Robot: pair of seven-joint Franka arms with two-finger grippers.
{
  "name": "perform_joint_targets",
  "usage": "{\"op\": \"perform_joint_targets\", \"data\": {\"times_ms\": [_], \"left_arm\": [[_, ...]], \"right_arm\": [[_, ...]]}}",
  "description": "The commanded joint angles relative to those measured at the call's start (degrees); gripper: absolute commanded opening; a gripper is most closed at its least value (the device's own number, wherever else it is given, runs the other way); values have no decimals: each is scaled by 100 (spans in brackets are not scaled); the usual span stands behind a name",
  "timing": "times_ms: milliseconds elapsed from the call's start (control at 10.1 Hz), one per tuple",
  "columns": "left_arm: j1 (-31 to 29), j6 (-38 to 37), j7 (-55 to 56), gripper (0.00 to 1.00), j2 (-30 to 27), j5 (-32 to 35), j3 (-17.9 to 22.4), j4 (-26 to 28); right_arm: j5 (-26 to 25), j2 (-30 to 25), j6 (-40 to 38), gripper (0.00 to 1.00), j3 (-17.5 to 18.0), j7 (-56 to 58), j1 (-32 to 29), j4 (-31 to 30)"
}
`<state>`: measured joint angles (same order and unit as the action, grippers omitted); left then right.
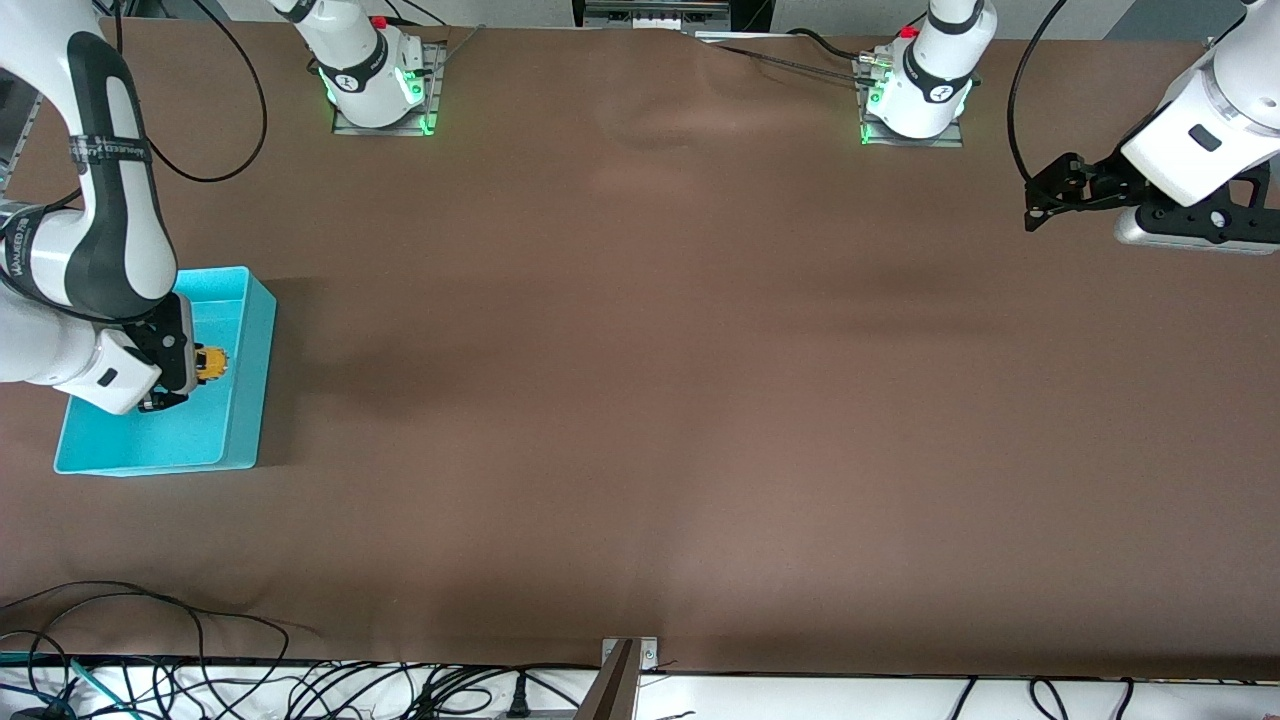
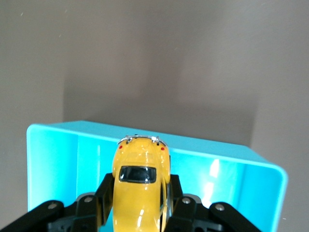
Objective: Wind up and store yellow beetle car
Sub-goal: 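Lower the car into the blue bin and open the right gripper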
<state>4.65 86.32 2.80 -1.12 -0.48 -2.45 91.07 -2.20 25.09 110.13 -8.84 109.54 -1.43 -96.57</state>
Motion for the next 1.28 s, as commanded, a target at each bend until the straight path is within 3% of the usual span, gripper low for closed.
{"op": "perform_joint_targets", "data": {"times_ms": [0, 494, 1185], "left_arm": [[-16, -1, 10, 100, 6, -136, -2, -81], [-8, -1, 19, 100, 6, -136, -2, -72], [-16, -1, 10, 100, 6, -136, -2, -72]], "right_arm": [[-184, 4, 262, 0, -74, 453, -137, -309], [-535, 162, 816, 0, -259, 551, -226, -766], [-545, 338, 1441, 0, -373, 568, -410, -1180]]}}
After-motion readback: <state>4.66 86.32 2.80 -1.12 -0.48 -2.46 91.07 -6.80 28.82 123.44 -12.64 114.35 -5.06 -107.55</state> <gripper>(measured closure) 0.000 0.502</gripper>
